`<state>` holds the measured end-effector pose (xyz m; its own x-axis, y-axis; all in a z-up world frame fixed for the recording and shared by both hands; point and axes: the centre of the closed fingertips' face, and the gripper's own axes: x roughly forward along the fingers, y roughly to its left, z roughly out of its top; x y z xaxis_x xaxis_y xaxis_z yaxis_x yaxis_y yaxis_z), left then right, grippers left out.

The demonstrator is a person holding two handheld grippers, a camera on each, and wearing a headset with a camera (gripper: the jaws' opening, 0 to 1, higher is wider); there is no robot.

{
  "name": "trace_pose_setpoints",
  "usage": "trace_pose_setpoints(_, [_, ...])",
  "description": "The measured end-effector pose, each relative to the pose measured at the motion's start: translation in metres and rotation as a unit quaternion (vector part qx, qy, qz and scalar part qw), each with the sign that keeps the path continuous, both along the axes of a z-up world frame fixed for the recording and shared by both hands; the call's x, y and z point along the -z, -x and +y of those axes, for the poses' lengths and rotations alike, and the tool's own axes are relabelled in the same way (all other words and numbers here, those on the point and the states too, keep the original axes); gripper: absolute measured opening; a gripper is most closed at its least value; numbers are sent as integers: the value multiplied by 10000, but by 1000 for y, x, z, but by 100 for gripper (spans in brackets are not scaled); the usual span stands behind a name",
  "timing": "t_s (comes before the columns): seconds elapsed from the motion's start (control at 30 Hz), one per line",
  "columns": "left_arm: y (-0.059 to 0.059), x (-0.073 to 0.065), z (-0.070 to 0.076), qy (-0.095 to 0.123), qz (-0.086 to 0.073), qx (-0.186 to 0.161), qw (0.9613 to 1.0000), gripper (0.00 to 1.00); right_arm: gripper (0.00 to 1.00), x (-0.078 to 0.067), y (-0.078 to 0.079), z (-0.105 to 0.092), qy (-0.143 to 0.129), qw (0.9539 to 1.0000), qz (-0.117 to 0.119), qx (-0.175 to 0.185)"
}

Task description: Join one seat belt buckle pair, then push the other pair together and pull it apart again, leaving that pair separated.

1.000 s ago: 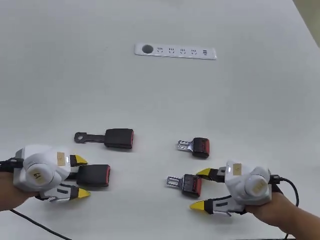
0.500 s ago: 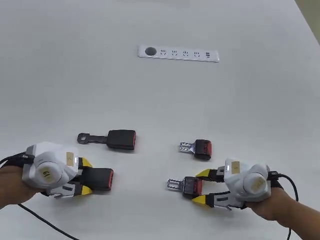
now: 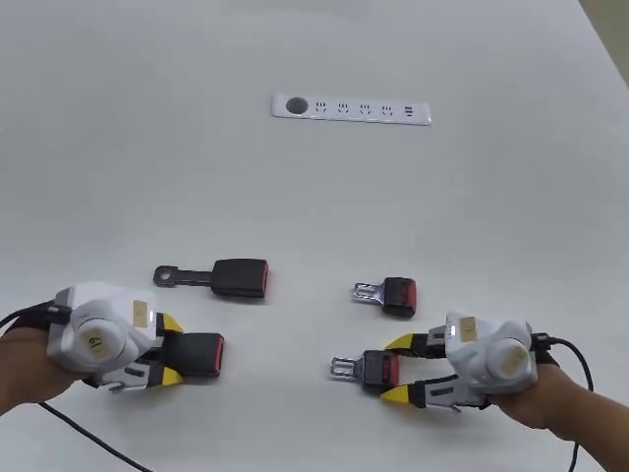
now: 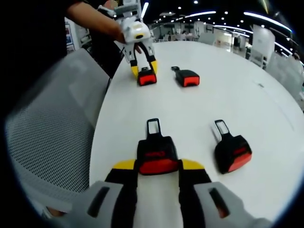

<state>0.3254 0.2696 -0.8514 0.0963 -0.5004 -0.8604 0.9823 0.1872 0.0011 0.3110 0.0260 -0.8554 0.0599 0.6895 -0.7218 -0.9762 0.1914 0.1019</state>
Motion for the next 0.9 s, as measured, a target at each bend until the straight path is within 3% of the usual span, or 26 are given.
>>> trace_pose_setpoints(0.27, [-2, 1, 1, -105, 58, 43, 9999, 34, 33, -1, -3, 11, -244, 9997, -32, 45])
trace_pose_setpoints(0.9, [-5, 4, 2, -215, 111, 92, 9997, 34, 33, 0, -8, 55, -483, 9988, -23, -24])
